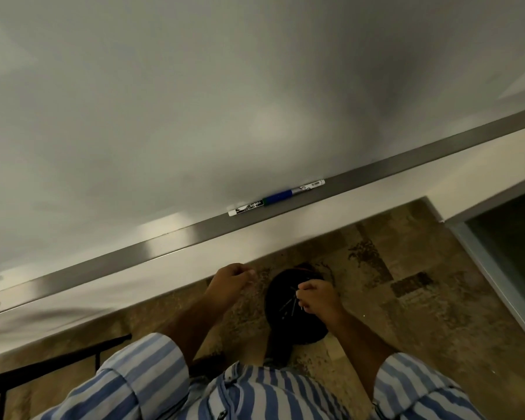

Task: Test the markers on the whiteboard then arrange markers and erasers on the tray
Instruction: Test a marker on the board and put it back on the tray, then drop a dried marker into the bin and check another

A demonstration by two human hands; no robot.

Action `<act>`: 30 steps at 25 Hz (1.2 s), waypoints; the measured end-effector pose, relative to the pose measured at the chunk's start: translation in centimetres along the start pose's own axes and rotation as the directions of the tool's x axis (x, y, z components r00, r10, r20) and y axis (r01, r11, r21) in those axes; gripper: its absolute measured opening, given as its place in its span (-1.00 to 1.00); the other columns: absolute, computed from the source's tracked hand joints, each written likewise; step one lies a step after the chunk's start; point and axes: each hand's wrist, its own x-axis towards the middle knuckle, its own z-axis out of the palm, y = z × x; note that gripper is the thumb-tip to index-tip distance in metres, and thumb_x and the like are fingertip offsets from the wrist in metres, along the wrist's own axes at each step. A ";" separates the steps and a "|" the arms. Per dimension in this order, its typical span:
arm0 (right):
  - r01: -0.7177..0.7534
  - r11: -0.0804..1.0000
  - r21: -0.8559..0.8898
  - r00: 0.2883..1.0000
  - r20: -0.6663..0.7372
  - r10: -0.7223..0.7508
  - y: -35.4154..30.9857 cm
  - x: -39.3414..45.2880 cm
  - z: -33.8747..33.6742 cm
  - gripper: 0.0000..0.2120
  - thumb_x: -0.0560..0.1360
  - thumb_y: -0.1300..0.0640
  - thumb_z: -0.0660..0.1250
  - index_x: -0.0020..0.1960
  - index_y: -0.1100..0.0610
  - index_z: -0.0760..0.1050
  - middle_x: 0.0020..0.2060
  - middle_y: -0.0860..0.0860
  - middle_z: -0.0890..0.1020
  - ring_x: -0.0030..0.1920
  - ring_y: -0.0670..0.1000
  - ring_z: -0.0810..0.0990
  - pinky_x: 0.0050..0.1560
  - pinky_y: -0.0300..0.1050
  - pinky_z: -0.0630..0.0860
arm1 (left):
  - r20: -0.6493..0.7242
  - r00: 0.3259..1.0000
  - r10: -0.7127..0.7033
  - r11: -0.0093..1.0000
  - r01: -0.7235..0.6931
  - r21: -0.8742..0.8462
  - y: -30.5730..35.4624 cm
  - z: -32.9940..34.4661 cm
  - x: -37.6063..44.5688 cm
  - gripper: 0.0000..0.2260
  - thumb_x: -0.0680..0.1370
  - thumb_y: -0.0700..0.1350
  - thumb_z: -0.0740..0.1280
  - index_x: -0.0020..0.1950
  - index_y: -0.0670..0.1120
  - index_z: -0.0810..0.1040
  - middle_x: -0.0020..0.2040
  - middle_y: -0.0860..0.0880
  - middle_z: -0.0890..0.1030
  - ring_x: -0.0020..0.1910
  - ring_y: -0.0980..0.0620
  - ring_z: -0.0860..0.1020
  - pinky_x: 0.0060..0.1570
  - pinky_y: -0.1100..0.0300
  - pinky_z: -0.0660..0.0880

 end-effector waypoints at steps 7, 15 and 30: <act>0.186 0.976 0.115 0.982 0.019 -0.189 -7.6 -1.6 -0.3 -0.90 0.57 0.22 0.46 0.06 0.07 0.67 -0.06 0.09 0.77 -0.10 0.04 0.75 -0.13 -0.12 0.68 | -0.044 0.997 0.057 0.998 -0.059 -0.034 1.9 0.1 0.8 -0.88 0.65 -0.09 0.40 0.15 -0.02 0.70 0.10 -0.06 0.75 0.12 -0.10 0.71 0.26 -0.14 0.64; 0.438 0.898 -0.047 0.897 -0.046 -0.440 -16.3 -1.7 -0.7 -0.78 0.62 0.17 0.44 0.26 0.05 0.63 0.11 -0.04 0.69 0.10 -0.01 0.68 0.18 -0.01 0.69 | -0.298 0.937 0.180 0.965 -0.227 -0.129 6.1 -1.2 3.3 -0.78 0.64 -0.19 0.42 0.28 -0.12 0.64 0.16 -0.12 0.70 -0.03 0.04 0.62 -0.05 0.17 0.55; 0.463 0.737 -0.493 0.876 0.130 -0.464 -20.2 1.0 0.7 -0.37 0.58 0.08 0.48 0.58 0.13 0.35 0.55 0.05 0.31 0.46 0.10 0.46 0.45 -0.06 0.40 | -0.350 0.934 0.067 0.982 -0.125 -0.145 7.2 -1.4 7.2 -0.56 0.62 -0.21 0.39 0.51 -0.11 0.49 0.36 -0.12 0.61 0.28 -0.17 0.60 0.36 -0.16 0.56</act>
